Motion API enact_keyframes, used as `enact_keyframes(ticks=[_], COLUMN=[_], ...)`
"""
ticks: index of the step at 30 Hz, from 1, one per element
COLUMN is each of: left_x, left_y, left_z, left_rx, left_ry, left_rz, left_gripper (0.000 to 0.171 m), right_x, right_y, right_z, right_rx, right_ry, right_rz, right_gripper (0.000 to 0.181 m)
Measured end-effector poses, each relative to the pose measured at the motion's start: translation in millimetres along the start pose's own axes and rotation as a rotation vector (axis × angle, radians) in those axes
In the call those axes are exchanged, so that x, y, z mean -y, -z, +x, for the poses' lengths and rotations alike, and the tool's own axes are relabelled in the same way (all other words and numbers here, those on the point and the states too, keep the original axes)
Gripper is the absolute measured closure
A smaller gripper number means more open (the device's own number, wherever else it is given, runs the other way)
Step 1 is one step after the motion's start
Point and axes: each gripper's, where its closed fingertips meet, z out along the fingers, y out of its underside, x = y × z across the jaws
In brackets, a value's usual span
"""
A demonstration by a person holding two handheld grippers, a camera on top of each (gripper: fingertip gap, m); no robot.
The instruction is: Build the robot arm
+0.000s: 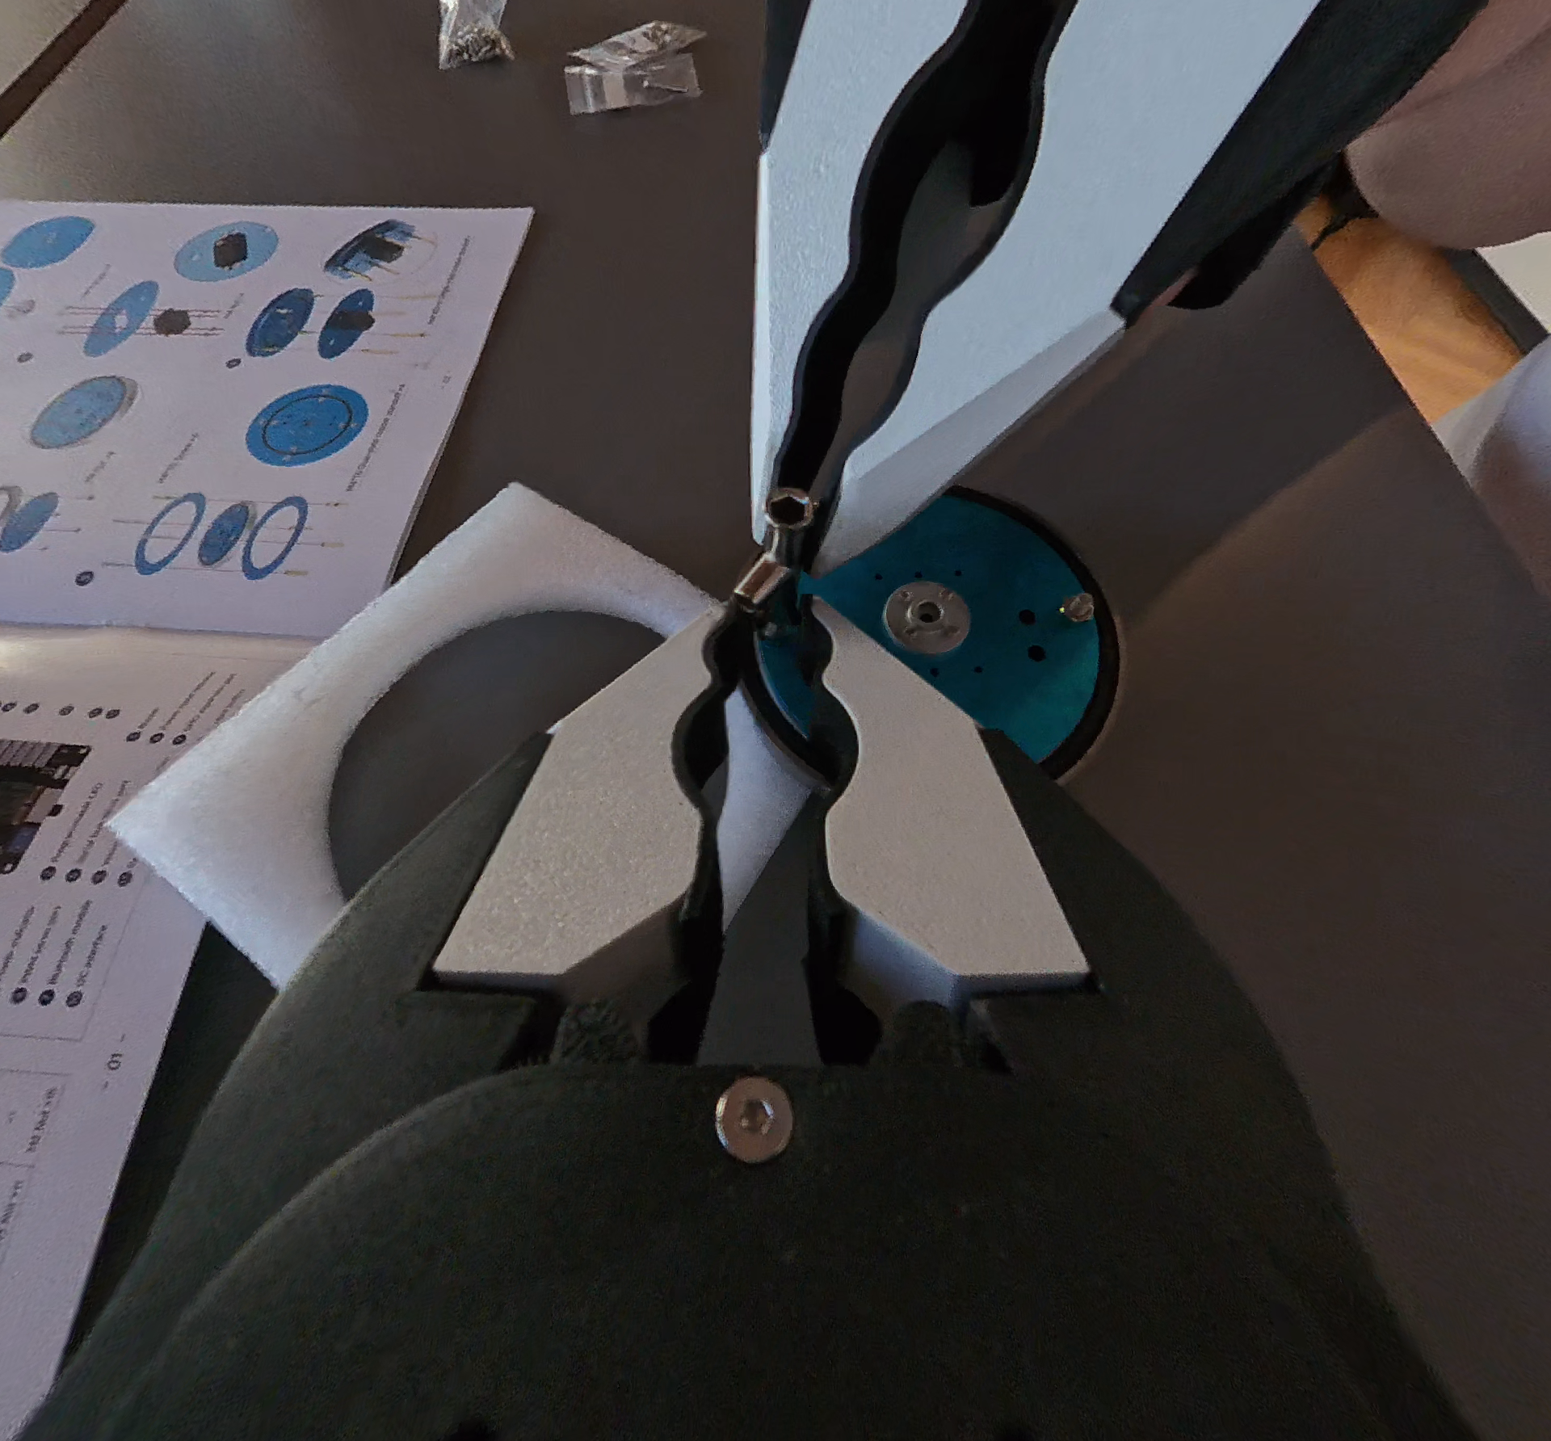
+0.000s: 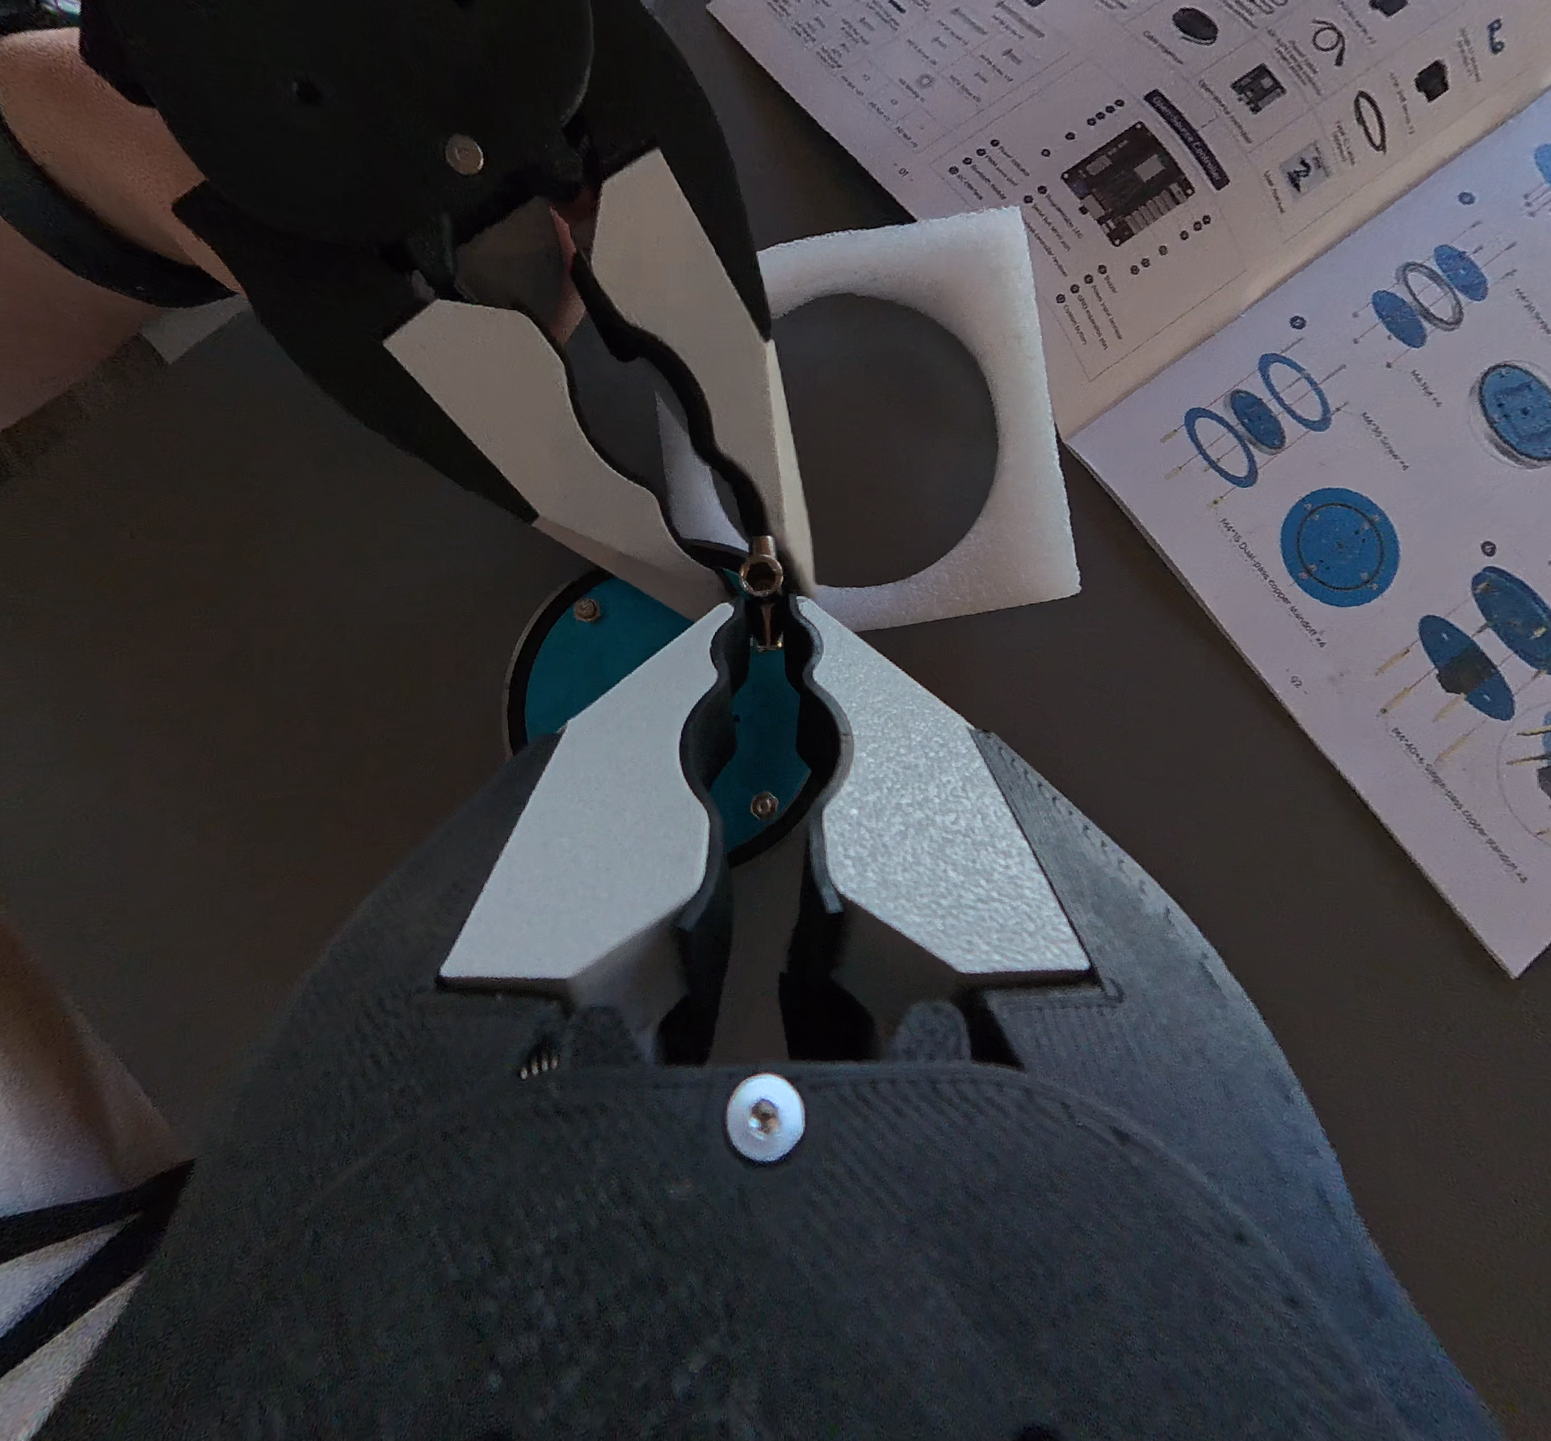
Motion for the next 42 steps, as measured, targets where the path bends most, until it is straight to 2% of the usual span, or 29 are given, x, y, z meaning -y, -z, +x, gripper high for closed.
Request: enact_keyframes(ticks=[5, 8, 10, 12, 14, 16, 19, 20, 24, 26, 28, 31, 34, 36, 42], left_x=[-1, -1, -1, -1, -1, -1, -1, -1, -1, -1, -1, -1, -2, -2, -1], left_y=[-2, -2, -2, -2, -2, -2, -2, -2, -2, -2, -2, -2, -2, -2, -2], left_z=[1, 1, 1, 1, 1, 1, 1, 1, 0, 0, 0, 0, -1, -1, 0], left_rx=[0.014, 0.01, 0.004, 0.002, 0.01, 0.023, 0.03, 0.027, 0.035, 0.049, 0.06, 0.065, 0.073, 0.079, 0.096], left_ry=[-0.014, -0.008, -0.002, 0.0, -0.01, -0.026, -0.032, -0.029, -0.034, -0.038, -0.041, -0.029, -0.023, -0.015, 0.005], left_rz=[-0.011, -0.011, -0.011, -0.011, -0.011, -0.01, -0.011, -0.011, -0.011, -0.01, -0.01, -0.011, -0.012, -0.012, -0.012], left_gripper=[0.162, 0.162, 0.162, 0.162, 0.162, 0.162, 0.162, 0.162, 0.162, 0.162, 0.162, 0.162, 0.162, 0.162, 0.162], right_x=[-1, 1, 11, 19, 16, 11, 4, 9, 12, 8, 6, 6, 8, 10, 9], right_y=[0, 1, 7, 18, 29, 32, 22, 19, 11, 5, 0, -7, -10, -10, -9], right_z=[0, 0, 8, 0, -9, -7, 14, 20, 1, -4, -4, 1, 0, -4, -6], right_rx=[-0.008, 0.025, 0.012, 0.095, 0.147, 0.058, -0.117, -0.176, -0.16, -0.145, -0.141, -0.187, -0.244, -0.277, -0.33], right_ry=[0.099, 0.307, 0.493, 0.753, 1.109, 1.443, 1.802, 1.917, 2.248, 2.362, 2.445, 2.523, 2.555, 2.589, 2.618], right_rz=[-0.077, -0.111, -0.08, -0.001, 0.098, 0.122, -0.069, -0.076, 0.073, 0.1, 0.117, 0.121, 0.136, 0.162, 0.097], right_gripper=[0.172, 0.16, 0.155, 0.144, 0.141, 0.14, 0.131, 0.13, 0.132, 0.136, 0.151, 0.153, 0.157, 0.166, 0.168])
